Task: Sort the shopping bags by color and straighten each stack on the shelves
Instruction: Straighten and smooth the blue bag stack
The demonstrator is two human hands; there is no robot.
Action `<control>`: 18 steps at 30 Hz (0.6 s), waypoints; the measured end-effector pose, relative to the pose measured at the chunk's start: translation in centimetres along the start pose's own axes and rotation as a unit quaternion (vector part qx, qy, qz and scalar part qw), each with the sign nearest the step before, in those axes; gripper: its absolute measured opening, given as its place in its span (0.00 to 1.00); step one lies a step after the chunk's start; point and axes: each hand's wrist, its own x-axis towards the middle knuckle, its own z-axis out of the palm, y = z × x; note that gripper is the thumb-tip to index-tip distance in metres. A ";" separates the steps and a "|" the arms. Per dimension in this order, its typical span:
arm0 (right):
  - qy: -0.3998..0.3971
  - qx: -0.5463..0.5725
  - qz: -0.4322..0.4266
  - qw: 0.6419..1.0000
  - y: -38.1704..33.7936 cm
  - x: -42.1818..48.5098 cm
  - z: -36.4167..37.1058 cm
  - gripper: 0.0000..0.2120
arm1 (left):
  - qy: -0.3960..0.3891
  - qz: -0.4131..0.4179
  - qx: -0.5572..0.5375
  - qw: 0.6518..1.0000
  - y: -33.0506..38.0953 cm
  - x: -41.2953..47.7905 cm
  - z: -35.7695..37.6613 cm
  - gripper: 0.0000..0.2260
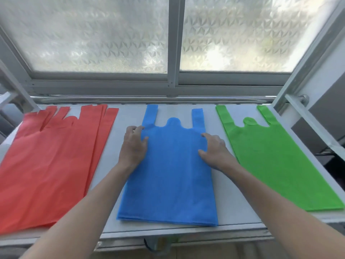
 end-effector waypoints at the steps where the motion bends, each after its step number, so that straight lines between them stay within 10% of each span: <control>1: -0.006 0.005 0.007 1.000 0.1 -2.2 0.3 0.34 | -0.002 0.016 0.001 1.000 -0.5 -1.9 -0.8 0.18; 12: -0.031 -0.139 0.134 0.981 -0.9 -14.4 1.7 0.40 | -0.082 -0.137 0.097 0.982 2.2 -17.1 -7.6 0.27; 18: -0.117 -0.098 0.125 0.980 -2.1 -12.5 0.1 0.24 | -0.174 -0.249 0.134 0.943 4.1 -16.7 -8.4 0.25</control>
